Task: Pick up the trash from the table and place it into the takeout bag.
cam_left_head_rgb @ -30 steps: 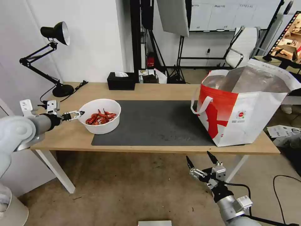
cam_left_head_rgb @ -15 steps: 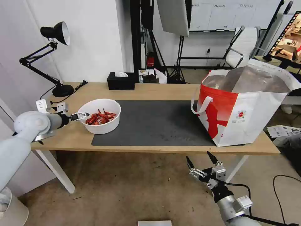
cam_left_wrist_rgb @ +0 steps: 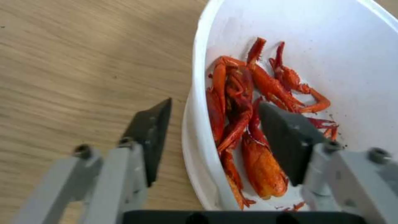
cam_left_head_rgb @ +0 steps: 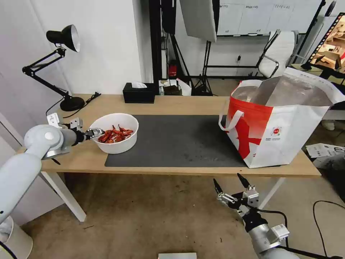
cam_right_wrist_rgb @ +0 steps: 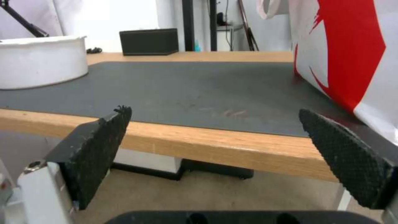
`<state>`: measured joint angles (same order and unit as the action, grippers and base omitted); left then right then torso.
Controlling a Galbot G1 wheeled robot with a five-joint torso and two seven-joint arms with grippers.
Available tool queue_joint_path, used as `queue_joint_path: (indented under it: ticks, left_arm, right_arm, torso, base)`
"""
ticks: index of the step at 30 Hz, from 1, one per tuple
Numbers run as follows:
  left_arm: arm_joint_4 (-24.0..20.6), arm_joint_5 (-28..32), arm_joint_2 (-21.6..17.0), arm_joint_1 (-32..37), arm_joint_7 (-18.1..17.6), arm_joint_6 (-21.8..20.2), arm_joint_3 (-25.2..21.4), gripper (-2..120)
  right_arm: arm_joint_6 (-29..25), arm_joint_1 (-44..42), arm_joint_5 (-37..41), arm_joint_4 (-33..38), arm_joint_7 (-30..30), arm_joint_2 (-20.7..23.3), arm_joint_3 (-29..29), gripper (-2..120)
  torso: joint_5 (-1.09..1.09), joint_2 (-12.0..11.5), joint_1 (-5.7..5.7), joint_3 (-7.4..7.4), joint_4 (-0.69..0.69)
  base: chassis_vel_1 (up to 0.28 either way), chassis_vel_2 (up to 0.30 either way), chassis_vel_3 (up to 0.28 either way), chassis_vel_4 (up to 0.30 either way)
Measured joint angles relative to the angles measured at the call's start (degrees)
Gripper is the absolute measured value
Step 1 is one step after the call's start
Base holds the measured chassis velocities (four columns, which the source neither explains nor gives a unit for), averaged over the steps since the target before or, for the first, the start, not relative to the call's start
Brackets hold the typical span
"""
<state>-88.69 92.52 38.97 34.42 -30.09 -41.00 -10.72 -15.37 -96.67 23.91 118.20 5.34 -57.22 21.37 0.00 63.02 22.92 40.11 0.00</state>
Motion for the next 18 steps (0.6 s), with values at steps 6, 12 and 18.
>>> queue_joint_path:
  ticks: [6, 12, 18]
  left_arm:
    - [-0.89, -0.35, -0.43, 0.61, -0.02, 0.86, 0.46, 28]
    - [-1.27, -0.41, -0.63, 0.65, -0.46, 1.54, 0.6, 10]
    - [-3.06, -1.13, -0.87, 0.69, 0.01, 5.08, 0.52, 0]
  right_arm:
    - [0.0, 0.0, 0.0, 0.0, 0.0, 0.0, 0.0, 100]
    - [-0.01, 0.0, 0.0, 0.0, 0.0, 0.0, 0.0, 100]
    - [0.0, 0.0, 0.0, 0.0, 0.0, 0.0, 0.0, 100]
  torso:
    - [0.0, 0.0, 0.0, 0.0, 0.0]
    - [0.0, 0.0, 0.0, 0.0, 0.0]
    - [-0.01, 0.0, 0.0, 0.0, 0.01]
  base:
    - [0.0, 0.0, 0.0, 0.0]
    - [0.0, 0.0, 0.0, 0.0]
    - [0.0, 0.0, 0.0, 0.0]
